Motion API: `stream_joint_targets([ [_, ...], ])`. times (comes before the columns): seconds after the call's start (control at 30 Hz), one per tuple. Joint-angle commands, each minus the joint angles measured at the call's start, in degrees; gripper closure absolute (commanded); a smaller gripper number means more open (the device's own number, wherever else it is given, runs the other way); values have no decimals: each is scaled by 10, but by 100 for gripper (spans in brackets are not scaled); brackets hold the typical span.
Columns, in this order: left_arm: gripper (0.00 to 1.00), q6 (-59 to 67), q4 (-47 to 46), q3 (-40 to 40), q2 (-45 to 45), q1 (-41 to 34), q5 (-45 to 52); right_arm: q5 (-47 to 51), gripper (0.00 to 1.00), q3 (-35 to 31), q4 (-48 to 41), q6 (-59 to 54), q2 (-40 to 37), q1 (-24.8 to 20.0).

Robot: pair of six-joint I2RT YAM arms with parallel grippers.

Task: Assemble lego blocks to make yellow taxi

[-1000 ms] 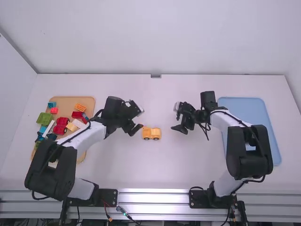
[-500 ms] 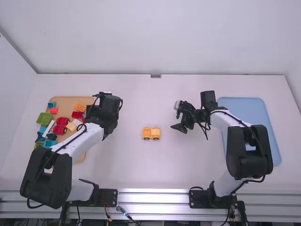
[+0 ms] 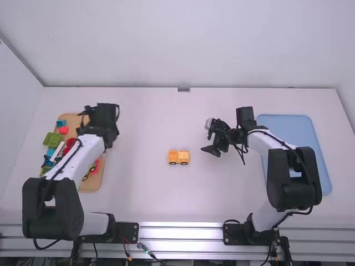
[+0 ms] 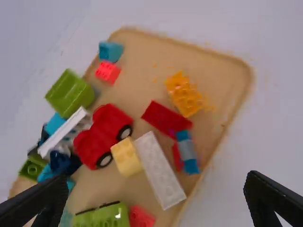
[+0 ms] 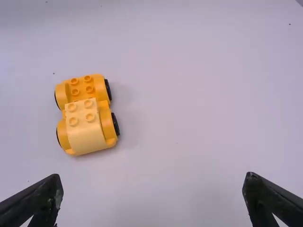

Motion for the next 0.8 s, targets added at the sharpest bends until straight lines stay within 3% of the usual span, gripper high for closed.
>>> stream_joint_targets([
  [0.0,1,-69,-34,29,-12,78,132,-2,1,-6,4,2,-16,0],
  [0.1,1,-69,-56,38,-12,153,236,-4,1,-6,17,2,-16,1],
  [0.27,1,-69,-48,37,-12,210,345,-1,1,-6,34,25,-16,7],
  [0.6,1,-92,-55,36,-10,231,336,1,1,-6,46,41,-16,11],
  [0.77,1,-142,-83,58,28,241,274,16,1,-6,46,41,-16,12],
])
